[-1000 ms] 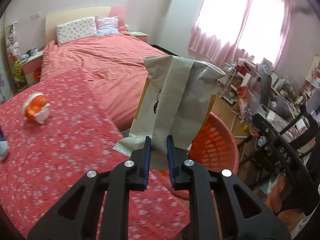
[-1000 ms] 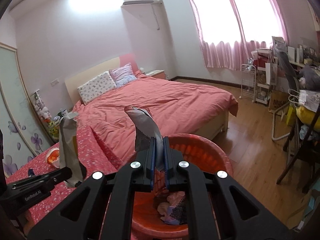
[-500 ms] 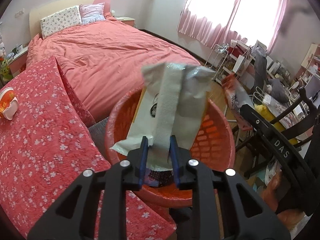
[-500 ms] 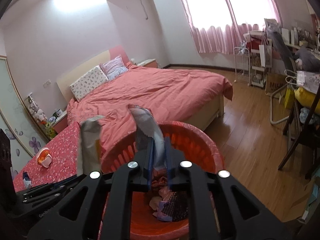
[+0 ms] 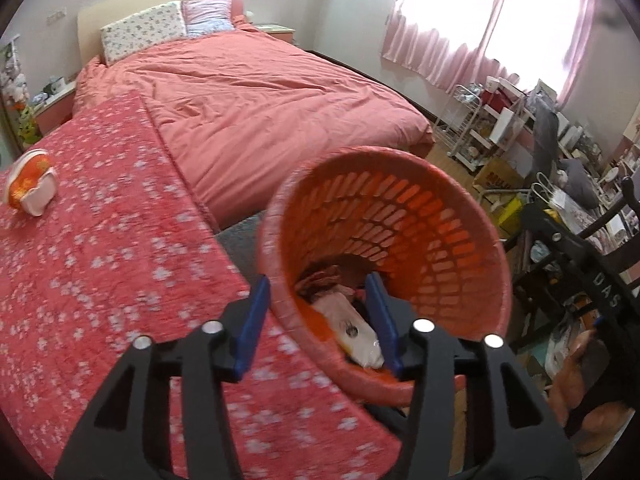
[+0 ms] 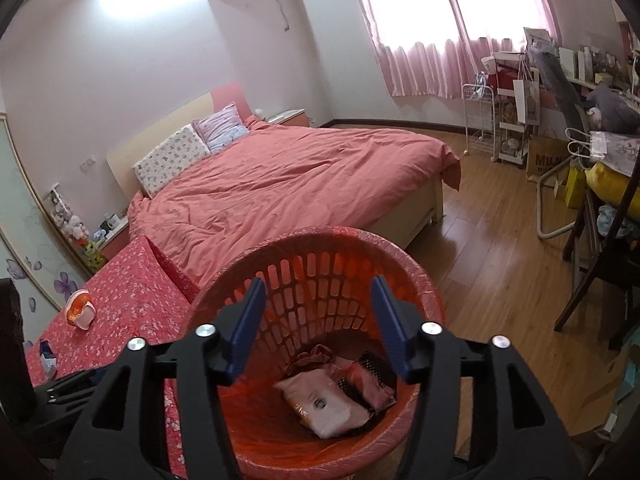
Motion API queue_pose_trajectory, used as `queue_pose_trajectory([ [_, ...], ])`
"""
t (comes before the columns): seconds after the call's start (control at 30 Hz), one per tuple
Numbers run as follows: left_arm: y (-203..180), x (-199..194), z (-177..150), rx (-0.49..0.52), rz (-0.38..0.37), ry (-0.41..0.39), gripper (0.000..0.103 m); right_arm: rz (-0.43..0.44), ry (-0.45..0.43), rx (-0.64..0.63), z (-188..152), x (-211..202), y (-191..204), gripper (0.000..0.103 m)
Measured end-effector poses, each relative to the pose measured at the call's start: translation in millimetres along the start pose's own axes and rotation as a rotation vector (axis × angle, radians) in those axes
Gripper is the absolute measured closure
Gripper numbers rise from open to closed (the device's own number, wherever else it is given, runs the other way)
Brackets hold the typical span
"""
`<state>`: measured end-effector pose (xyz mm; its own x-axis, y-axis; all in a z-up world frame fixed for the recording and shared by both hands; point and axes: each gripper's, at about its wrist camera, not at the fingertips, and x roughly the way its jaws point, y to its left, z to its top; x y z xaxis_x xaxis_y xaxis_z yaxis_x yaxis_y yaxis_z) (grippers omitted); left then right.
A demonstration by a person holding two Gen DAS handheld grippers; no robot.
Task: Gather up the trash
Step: 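Move both open tools back over the remaining items on the bed, then grasp the dark blue and grey wrapper with the left tool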
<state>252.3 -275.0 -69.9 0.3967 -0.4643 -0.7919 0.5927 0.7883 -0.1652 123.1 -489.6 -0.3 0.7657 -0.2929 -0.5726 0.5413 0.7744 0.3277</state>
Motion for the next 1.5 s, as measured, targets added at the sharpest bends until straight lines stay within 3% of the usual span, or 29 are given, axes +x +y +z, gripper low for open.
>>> queue_pose_trajectory([
  [0.23, 45, -21, -11, -0.024, 0.113, -0.027, 0.035, -0.041, -0.017, -0.075, -7, 0, 11, 0.032],
  [0.53, 119, -50, -28, -0.127, 0.243, -0.055, 0.026, -0.036, -0.021, -0.146, -17, -6, 35, 0.026],
  [1.1, 296, -122, -61, -0.418, 0.59, -0.175, 0.021, 0.03, 0.004, -0.252, -40, -7, 96, 0.019],
  [1.3, 342, -119, -51, -0.475, 0.63, -0.175, 0.021, 0.056, 0.027, -0.294, -49, -5, 119, 0.017],
  [1.5, 374, -103, -40, -0.548, 0.588, -0.135, 0.026, 0.084, 0.045, -0.337, -55, -3, 138, 0.017],
])
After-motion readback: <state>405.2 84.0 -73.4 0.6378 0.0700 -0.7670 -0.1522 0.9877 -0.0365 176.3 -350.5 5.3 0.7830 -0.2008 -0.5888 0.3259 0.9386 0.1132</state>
